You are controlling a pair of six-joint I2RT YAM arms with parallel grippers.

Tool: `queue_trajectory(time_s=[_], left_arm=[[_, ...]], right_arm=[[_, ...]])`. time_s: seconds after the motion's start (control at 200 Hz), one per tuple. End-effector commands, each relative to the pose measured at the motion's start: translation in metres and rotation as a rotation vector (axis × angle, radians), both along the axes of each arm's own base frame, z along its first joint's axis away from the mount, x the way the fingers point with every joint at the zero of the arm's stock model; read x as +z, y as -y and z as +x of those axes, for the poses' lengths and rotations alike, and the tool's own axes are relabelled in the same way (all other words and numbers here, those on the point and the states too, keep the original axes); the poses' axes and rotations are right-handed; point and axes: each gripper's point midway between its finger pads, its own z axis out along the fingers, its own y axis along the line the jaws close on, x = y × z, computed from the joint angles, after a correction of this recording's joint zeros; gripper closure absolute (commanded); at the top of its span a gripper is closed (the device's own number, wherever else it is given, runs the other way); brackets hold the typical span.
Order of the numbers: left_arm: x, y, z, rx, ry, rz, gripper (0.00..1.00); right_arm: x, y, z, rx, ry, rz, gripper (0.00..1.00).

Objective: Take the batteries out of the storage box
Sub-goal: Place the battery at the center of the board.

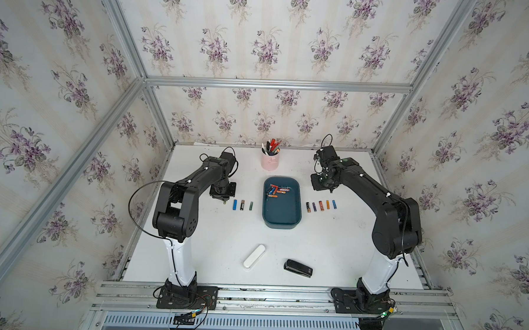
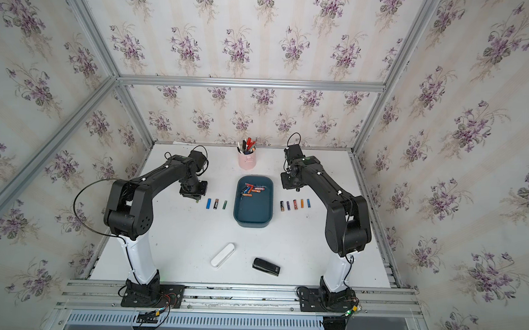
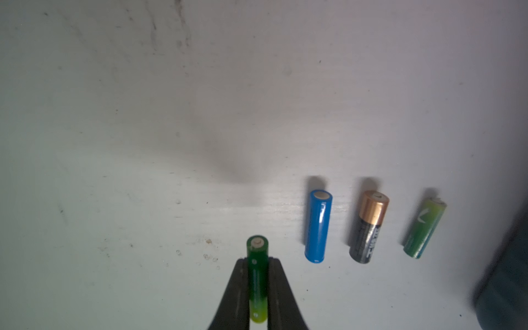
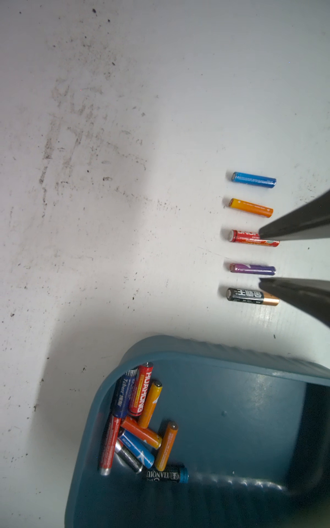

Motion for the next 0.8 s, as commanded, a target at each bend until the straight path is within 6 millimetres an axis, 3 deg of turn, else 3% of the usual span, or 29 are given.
queue_trajectory(time_s=[0.0,0.57,0.799], left_arm=[[-0.007,0.008,0.005,0.016,0.005,-0.045,0.87],[-0.034,0.008,-0.003,0.023,-0.050,-0.045,0.87],[-0.037,0.008,-0.005,0.026,-0.059,-0.041,0.81]], right_arm=[[-0.002,0.002,-0.001,0.001,-0.011,-0.019,0.72],[-0.005,0.002,0.002,0.007,-0.020,-0.028,0.72],[-0.007,0.002,0.001,0.009,-0.023,-0.028,0.72]])
